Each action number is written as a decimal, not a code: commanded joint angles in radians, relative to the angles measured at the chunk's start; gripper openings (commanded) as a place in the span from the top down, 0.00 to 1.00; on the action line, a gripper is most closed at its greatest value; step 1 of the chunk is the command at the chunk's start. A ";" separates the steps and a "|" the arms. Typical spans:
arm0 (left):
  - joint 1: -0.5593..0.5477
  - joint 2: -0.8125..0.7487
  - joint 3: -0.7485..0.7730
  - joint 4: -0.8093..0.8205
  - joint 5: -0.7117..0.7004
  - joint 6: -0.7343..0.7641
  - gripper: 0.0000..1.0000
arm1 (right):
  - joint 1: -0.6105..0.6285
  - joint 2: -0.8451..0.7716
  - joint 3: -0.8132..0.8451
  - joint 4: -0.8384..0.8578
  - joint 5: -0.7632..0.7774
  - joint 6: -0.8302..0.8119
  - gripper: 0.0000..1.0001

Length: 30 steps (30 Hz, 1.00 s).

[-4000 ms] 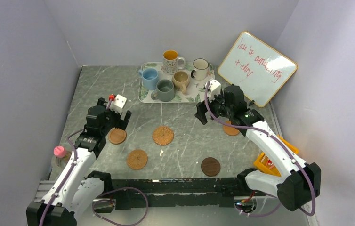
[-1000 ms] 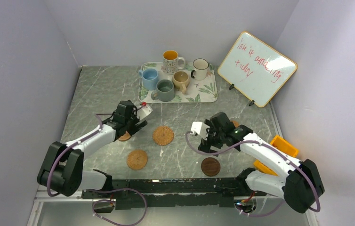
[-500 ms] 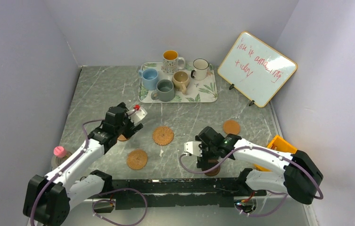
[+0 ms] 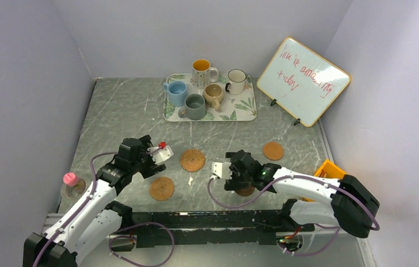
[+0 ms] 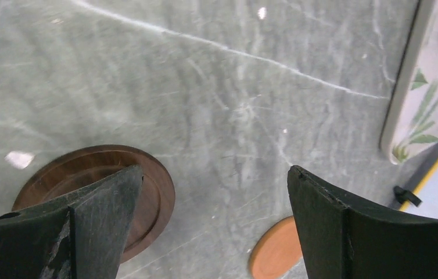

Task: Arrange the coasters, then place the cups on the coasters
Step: Move the coaster to the center of the board.

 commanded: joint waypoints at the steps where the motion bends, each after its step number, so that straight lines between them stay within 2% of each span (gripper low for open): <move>1: -0.005 0.003 0.007 -0.098 0.122 0.078 0.00 | -0.003 0.063 -0.013 0.175 0.130 -0.012 0.00; 5: -0.011 0.045 -0.016 -0.091 0.137 0.093 0.00 | -0.005 0.157 0.017 0.337 0.288 -0.006 0.00; 8: -0.021 0.059 -0.034 -0.060 0.116 0.098 0.00 | -0.010 0.205 0.079 0.353 0.348 0.031 0.00; 12: -0.041 0.046 -0.038 -0.065 0.124 0.112 0.00 | -0.046 0.105 0.266 0.189 0.237 0.135 0.00; 15: -0.060 0.031 -0.032 -0.101 0.157 0.138 0.00 | -0.081 0.014 0.410 0.061 0.056 0.200 0.00; 18: -0.085 0.024 -0.035 -0.127 0.185 0.165 0.00 | -0.092 -0.059 0.480 -0.016 -0.095 0.226 0.00; 22: -0.133 0.057 -0.057 -0.116 0.164 0.190 0.00 | -0.098 -0.110 0.469 -0.025 -0.194 0.267 0.00; 26: -0.206 0.134 -0.071 -0.072 0.073 0.183 0.00 | -0.103 -0.129 0.394 0.044 -0.156 0.257 0.00; 30: -0.278 0.180 -0.081 -0.046 0.039 0.164 0.00 | -0.103 -0.114 0.378 0.048 -0.150 0.260 0.00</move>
